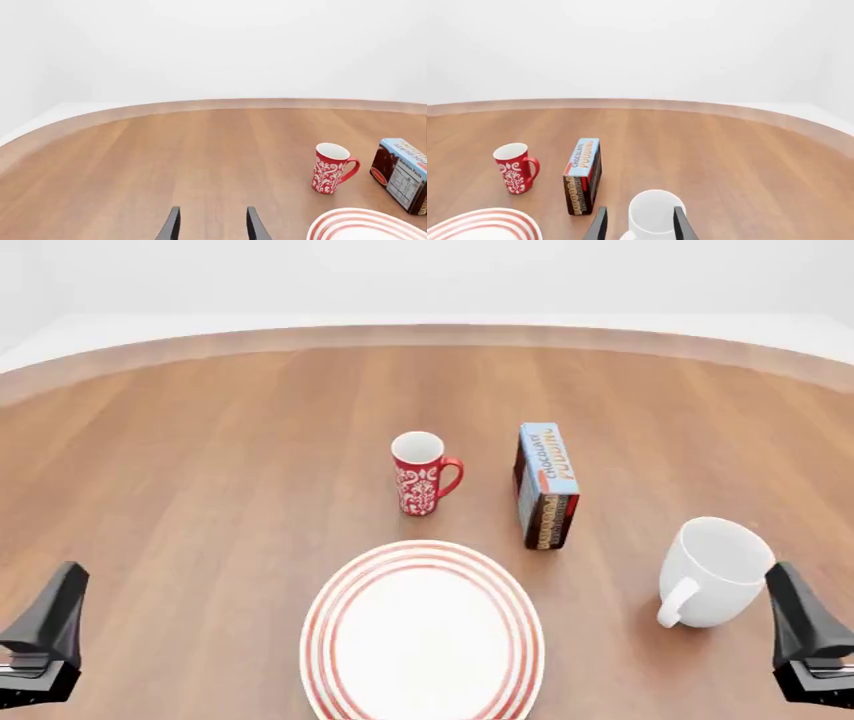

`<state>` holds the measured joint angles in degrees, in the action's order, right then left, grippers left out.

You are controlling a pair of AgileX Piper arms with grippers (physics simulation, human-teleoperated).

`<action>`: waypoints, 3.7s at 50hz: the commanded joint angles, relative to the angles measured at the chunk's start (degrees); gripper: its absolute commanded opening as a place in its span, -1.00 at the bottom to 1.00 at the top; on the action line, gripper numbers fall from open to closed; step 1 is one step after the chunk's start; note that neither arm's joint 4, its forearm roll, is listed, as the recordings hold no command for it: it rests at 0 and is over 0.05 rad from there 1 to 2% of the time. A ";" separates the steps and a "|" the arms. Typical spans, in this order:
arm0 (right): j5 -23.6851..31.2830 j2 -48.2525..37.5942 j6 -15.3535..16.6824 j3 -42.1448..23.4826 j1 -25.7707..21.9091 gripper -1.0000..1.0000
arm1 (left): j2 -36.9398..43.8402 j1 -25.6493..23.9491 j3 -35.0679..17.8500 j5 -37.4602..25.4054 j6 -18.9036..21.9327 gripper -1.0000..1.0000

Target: Pick up the white mug and put it on the plate, and put the chocolate pudding to the right of the plate.

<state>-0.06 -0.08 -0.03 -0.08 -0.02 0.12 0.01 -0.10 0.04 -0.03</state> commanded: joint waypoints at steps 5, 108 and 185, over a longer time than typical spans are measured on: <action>-0.12 -0.13 0.07 -0.17 -0.02 1.00 | 0.22 -0.16 -0.32 -0.06 -0.05 1.00; -0.28 -0.01 0.92 -0.22 0.15 1.00 | 22.73 -27.99 -14.42 10.54 9.60 1.00; -0.31 -0.03 0.84 -0.23 0.28 1.00 | 49.55 -46.40 -20.66 27.64 11.70 1.00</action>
<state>-0.36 -0.11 0.84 -0.31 0.24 46.41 -44.51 -19.62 25.99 11.57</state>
